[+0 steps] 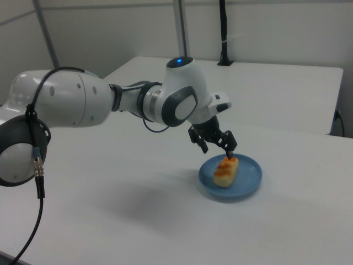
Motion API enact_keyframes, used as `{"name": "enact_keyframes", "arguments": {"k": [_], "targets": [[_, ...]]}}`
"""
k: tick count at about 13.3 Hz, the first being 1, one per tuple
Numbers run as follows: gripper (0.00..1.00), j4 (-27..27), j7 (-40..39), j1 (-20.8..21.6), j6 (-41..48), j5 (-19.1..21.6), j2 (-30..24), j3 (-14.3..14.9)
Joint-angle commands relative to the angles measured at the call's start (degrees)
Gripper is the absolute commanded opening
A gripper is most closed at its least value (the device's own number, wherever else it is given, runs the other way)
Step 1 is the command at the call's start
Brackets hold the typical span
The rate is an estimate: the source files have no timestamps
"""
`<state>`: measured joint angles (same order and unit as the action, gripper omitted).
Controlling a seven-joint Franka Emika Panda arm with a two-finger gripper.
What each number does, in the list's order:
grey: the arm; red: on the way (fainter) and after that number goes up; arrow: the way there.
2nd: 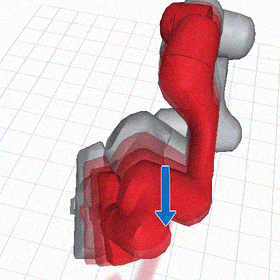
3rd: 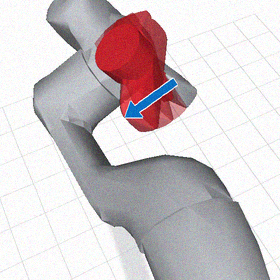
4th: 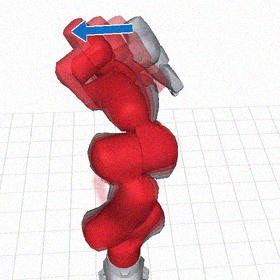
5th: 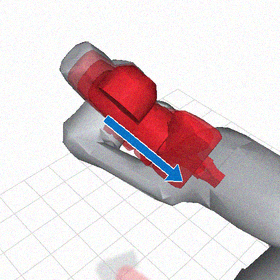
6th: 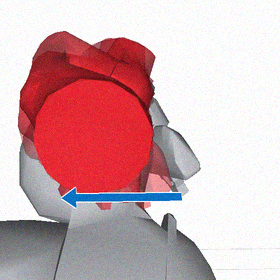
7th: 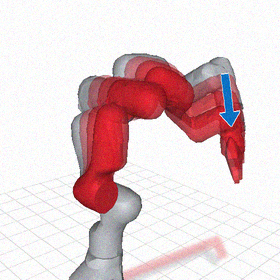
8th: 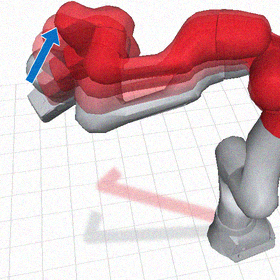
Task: Put the bread on the table
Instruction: 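Move the gripper over the bread roll on the blue plate, then lower the gripper and close it on the glazed bread roll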
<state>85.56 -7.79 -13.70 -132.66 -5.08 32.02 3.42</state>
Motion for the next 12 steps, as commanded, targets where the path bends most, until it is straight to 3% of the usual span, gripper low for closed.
{"name": "enact_keyframes", "arguments": {"k": [1,11,12], "targets": [[1.0,-0.84,-1.62,-0.28,-2.52,-0.28,2.87,0.18],[1.0,-0.4,-1.8,-2.83,-6.73,0.24,5.42,-0.52],[0.93,-0.4,-0.31,-2.83,-6.74,0.25,5.51,-0.52]]}}
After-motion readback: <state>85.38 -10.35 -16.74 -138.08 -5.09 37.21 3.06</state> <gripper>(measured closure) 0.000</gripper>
